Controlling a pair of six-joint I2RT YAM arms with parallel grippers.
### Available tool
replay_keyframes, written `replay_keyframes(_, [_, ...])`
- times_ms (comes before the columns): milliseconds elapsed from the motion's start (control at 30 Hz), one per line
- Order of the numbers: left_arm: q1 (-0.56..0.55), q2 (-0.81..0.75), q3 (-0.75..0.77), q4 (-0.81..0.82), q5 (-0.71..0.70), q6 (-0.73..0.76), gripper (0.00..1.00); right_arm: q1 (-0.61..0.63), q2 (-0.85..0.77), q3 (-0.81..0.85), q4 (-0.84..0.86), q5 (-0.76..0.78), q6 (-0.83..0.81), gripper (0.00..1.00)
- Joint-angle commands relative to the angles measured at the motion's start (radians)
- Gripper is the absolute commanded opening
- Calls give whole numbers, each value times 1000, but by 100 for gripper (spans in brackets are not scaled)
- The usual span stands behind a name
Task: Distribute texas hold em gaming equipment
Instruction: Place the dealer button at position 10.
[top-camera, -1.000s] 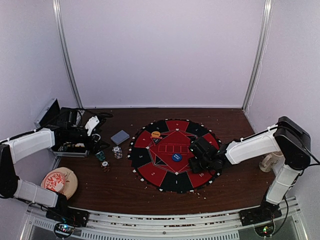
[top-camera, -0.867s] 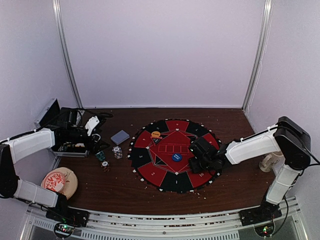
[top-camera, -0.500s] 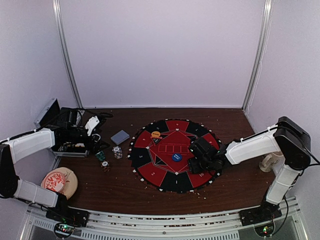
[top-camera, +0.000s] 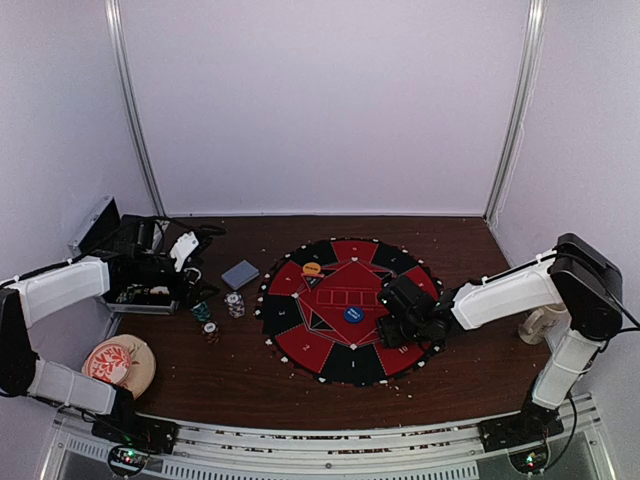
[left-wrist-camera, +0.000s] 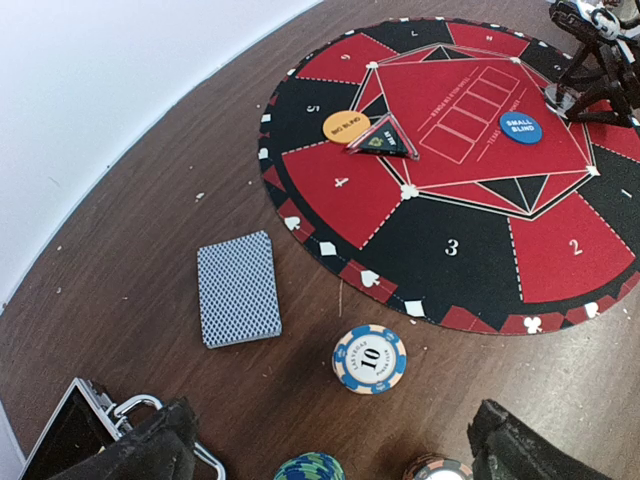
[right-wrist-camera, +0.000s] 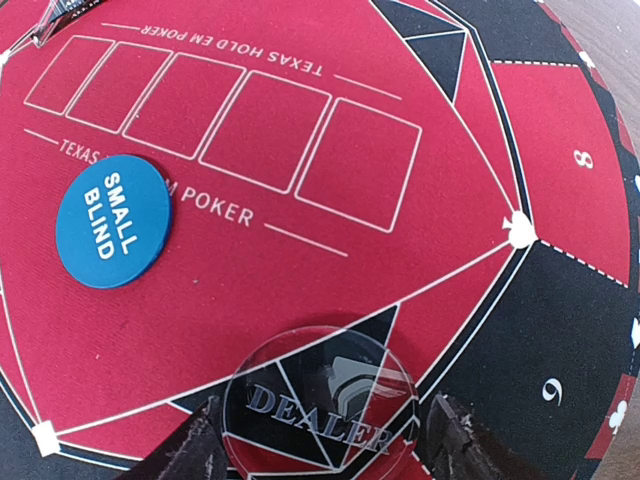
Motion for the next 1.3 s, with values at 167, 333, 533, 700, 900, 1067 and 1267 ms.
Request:
replay_keyframes(167, [0, -22, -8, 44, 4, -9, 98, 6, -24, -21, -14, 13, 3, 70])
replay_keyframes(333, [-1, -24, -9, 44, 6, -9, 98, 6, -19, -20, -14, 12, 3, 70])
replay_keyframes(533, [0, -23, -10, 44, 4, -10, 98, 5, -20, -21, -14, 14, 1, 69])
replay_keyframes(700, [0, -22, -8, 44, 3, -9, 98, 5, -20, -20, -15, 14, -2, 70])
replay_keyframes(900, [0, -18, -8, 45, 4, -8, 98, 5, -19, -18, -18, 10, -7, 71])
replay_keyframes(1067, [0, -18, -8, 44, 3, -8, 98, 6, -19, -17, -15, 2, -10, 76])
replay_keyframes(1267, [-1, -20, -8, 44, 4, -8, 98, 5, -45, -22, 3, -38, -17, 84])
